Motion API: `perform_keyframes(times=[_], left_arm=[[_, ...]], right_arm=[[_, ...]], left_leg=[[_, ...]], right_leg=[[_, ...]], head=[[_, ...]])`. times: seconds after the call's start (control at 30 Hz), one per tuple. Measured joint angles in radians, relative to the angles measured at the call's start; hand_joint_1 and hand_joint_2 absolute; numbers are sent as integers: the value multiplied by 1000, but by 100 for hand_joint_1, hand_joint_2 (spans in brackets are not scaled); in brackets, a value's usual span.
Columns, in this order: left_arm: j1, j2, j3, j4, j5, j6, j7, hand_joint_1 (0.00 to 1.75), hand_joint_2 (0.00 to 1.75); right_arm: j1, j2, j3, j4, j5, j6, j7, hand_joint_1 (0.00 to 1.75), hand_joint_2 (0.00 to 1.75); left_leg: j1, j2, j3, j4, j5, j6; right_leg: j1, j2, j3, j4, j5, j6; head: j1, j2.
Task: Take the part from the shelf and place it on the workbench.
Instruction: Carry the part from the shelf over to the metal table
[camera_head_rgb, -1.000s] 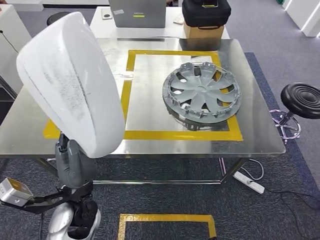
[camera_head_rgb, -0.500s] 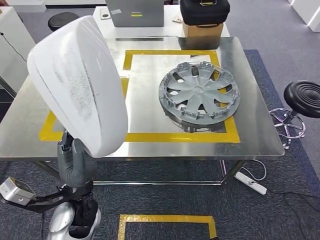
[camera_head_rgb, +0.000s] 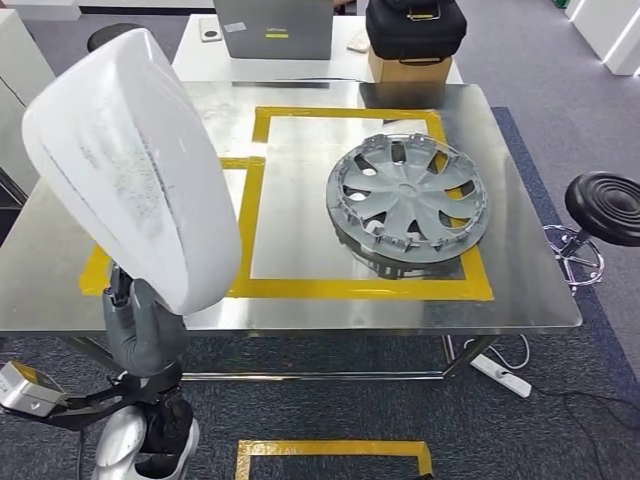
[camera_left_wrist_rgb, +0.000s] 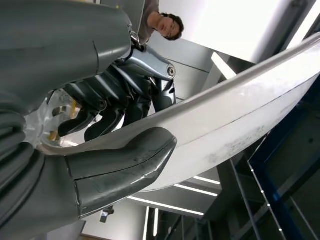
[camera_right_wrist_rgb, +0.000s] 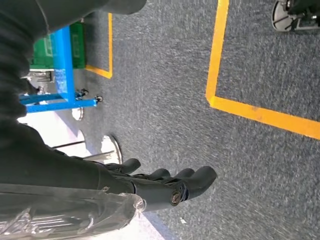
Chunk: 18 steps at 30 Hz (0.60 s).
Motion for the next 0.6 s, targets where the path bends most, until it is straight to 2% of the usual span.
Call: perform_keyframes(times=[0.03, 0.1, 0.13, 0.17, 0.2, 0.23, 0.27, 0.3, 0.33, 0.37, 0.5, 0.53, 0.6], left_arm=[[0, -1, 0, 0, 0, 1, 1, 175, 175], [0, -1, 0, 0, 0, 3, 3, 175, 175], [0, -1, 0, 0, -1, 6, 4, 175, 175], [0, -1, 1, 1, -2, 10, 6, 175, 175], [0, -1, 1, 1, -4, 15, 7, 175, 175], [0, -1, 1, 1, -7, 21, 10, 175, 175], [0, -1, 1, 2, -11, 29, 13, 175, 175], [-1, -1, 1, 3, -18, 38, 17, 175, 175], [-1, 0, 1, 4, -26, 47, 21, 175, 175], [-2, 0, 1, 7, -35, 56, 26, 175, 175], [-14, 3, 0, 27, -70, 80, 43, 175, 175], [-22, 4, 0, 36, -83, 87, 50, 175, 175], [-41, 7, 0, 63, -120, 111, 63, 175, 175]], right_arm=[[0, 0, 0, 0, 0, -1, 0, 0, 175], [0, 0, 0, 0, 0, -2, 0, 0, 175], [1, 0, 0, 0, 0, -2, 0, 0, 175], [2, 0, 0, 0, 1, -2, 0, 0, 175], [3, 0, 0, 0, 1, -2, 0, 0, 175], [4, 0, 0, 0, 1, -2, 0, 0, 175], [4, 0, 0, 0, 1, -2, 0, 0, 175], [4, 0, 0, 0, 1, -2, 0, 0, 175], [2, 0, 0, 0, 1, -3, 0, 0, 175], [1, 0, 0, 0, 1, -3, 0, 0, 175], [1, 0, 0, 0, 4, -3, 0, 0, 175], [0, 0, 0, 0, 6, -2, 0, 0, 175], [-4, 0, 0, 0, 10, 1, 0, 0, 175]], left_leg=[[1, 1, 4, -2, -3, 6], [0, 1, 11, -2, -10, 14], [-2, 1, 15, -2, -14, 16], [-2, 0, 20, -2, -19, 17], [-3, -1, 27, -2, -24, 17], [-3, -2, 36, -2, -30, 15], [-3, -3, 44, -2, -37, 13], [-5, -3, 50, -1, -43, 9], [-6, -4, 53, -1, -47, 4], [-8, -4, 53, -1, -50, -1], [-7, -3, 52, 5, -63, -22], [-7, -3, 38, 35, -79, -28], [-6, -2, -28, 152, -130, -37]], right_leg=[[0, -2, -22, 43, -21, 4], [0, -4, -96, 176, -70, 7], [0, -4, -133, 234, -82, 8], [0, -4, -158, 263, -78, 8], [0, -4, -163, 253, -52, 7], [0, -4, -150, 205, -11, 4], [0, -5, -124, 135, 35, 2], [1, -5, -96, 70, 66, -1], [2, -6, -75, 23, 82, -4], [4, -5, -65, -1, 84, -7], [1, -2, -54, -18, 74, -26], [-2, -3, -49, -22, 74, -30], [-4, -4, -44, -24, 70, -38]], head=[[1, 0], [4, 0], [4, 0], [4, 0], [4, 0], [4, 0], [4, 0], [4, 0], [4, 0], [3, 0], [-3, 0], [-5, 0], [-10, 0]])
